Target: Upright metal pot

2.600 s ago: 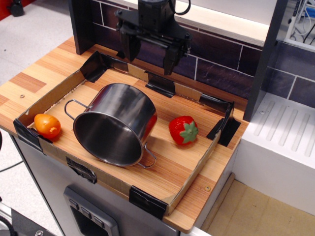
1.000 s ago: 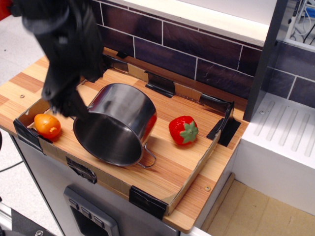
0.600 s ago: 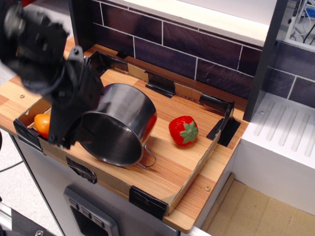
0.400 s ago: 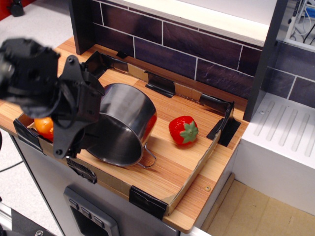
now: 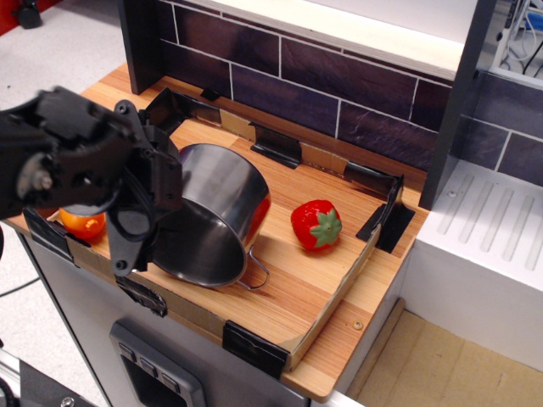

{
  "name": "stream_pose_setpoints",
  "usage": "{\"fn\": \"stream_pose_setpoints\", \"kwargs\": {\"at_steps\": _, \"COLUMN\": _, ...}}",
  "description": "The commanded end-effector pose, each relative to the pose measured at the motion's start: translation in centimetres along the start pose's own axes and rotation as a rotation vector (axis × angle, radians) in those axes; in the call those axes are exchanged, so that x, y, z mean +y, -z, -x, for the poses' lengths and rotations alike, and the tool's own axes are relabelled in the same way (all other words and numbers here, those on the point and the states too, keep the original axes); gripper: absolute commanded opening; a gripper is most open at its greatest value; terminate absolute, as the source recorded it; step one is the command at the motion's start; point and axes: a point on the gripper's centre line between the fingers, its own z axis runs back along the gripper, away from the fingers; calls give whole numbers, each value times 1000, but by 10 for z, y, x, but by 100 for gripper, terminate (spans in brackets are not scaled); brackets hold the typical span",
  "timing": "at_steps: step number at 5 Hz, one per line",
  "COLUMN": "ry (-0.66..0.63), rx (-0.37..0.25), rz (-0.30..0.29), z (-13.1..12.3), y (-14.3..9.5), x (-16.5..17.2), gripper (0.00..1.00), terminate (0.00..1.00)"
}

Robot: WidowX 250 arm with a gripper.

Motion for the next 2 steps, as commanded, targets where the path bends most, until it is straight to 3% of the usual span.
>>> {"fn": "stream_pose_setpoints", "kwargs": {"at_steps": 1, "ry": -45, "rx": 44, "rz": -17, "z": 9, "y": 6, "x": 15, "gripper": 100, "terminate": 0}}
{"fn": "stream_pose_setpoints", "kwargs": {"at_steps": 2, "ry": -86, "rx": 60, "rz": 17, "z": 8, "y": 9, "x": 17, "gripper": 100, "terminate": 0}}
